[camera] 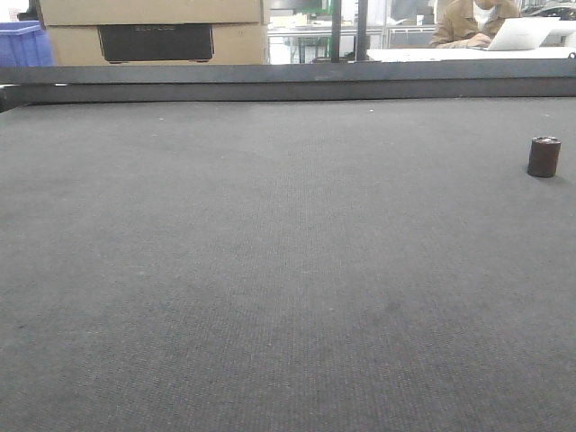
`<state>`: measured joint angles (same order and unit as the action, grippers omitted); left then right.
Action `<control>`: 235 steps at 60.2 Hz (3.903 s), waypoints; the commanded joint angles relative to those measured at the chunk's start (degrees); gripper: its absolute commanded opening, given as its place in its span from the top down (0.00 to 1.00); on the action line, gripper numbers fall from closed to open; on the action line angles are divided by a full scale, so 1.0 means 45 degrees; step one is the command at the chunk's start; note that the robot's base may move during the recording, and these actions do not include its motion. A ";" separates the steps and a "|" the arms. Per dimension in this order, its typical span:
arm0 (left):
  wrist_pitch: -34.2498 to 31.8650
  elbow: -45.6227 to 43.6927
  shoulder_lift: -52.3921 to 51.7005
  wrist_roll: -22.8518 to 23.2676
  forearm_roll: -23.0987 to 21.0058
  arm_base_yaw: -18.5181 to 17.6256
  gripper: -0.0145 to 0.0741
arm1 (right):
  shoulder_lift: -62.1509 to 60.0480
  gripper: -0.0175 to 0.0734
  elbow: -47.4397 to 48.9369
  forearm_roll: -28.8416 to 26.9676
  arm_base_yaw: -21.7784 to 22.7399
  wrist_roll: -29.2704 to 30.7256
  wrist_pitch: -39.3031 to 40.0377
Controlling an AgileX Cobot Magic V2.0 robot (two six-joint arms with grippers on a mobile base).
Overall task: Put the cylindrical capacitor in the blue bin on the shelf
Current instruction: 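Move both open grippers down toward the two cylinders on the table, then grasp the dark brown capacitor with the right gripper and lift it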
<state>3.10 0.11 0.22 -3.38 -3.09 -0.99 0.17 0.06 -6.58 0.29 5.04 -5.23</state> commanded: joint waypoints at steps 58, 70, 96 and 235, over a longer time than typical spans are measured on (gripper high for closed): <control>-0.2691 -0.0025 -0.0049 -0.0003 -0.1282 -0.0066 0.96 | -0.0038 0.90 -0.0014 -0.0038 0.0016 -0.0025 0.2090; -0.1574 -0.1726 -0.0049 -0.0003 -0.1052 -0.0066 0.96 | -0.0038 0.90 0.0880 -0.0038 0.0016 -0.0025 0.1997; 0.4373 -0.7615 0.3388 -0.0003 0.0427 -0.0066 0.86 | 0.2339 0.71 0.6819 0.0009 0.0016 -0.0025 -0.1367; 0.4423 -0.8542 0.5530 0.0181 0.0326 -0.1335 0.16 | 2.6366 0.73 1.1245 0.0171 0.0043 -0.0025 1.2395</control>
<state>24.06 -38.00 24.91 -3.02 -1.16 -6.61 118.89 50.36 -6.03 0.29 4.93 49.97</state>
